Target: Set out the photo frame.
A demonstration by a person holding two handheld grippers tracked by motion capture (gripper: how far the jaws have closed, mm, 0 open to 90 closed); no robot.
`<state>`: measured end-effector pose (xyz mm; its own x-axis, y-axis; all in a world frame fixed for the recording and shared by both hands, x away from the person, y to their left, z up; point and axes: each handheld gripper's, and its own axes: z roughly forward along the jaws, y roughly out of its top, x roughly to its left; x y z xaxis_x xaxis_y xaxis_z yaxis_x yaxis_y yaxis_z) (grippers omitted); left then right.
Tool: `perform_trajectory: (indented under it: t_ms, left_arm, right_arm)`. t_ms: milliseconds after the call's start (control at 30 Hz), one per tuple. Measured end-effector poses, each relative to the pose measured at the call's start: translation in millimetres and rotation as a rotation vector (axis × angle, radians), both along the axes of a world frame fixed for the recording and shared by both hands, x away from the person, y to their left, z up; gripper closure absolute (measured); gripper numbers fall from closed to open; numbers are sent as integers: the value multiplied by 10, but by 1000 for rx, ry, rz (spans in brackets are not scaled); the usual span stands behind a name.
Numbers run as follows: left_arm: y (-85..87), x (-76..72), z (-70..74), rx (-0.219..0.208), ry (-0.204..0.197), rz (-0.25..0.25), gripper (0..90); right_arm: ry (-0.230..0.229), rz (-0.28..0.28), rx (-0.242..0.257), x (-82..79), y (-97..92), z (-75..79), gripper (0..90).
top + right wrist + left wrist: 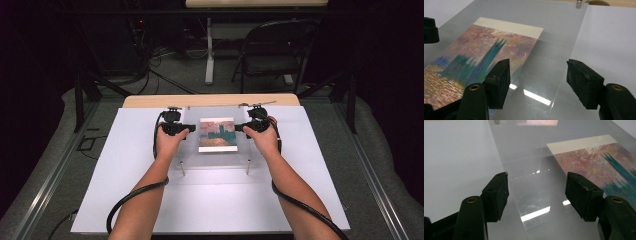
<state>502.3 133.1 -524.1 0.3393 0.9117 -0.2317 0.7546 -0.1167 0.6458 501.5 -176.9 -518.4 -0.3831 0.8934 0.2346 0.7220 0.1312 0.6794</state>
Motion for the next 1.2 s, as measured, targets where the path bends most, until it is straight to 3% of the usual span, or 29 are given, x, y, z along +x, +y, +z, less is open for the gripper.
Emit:
perform_trajectory:
  t_ms: [100,333,600,867,1000,1100,1200]
  left_arm:
    - [10,-2,-23,7,2,15,347]
    - [27,-4,-45,-33,21,34,327]
    - [-23,6,-63,-66,49,26,283]
    - [-46,11,-65,-65,62,21,242]
    - [-33,16,-99,-102,74,32,219]
    - [-23,34,-121,-132,105,28,191]
    - [-29,46,-121,-131,110,26,174]
  right_arm:
    - [10,-1,4,3,0,-19,349]
    - [43,-14,19,5,15,-74,335]
    - [50,-25,31,6,34,-89,302]
    - [81,-31,53,9,27,-100,278]
    - [81,-28,56,14,26,-107,269]
    - [84,-24,56,23,28,-107,262]
    - [90,-18,59,40,27,-116,244]
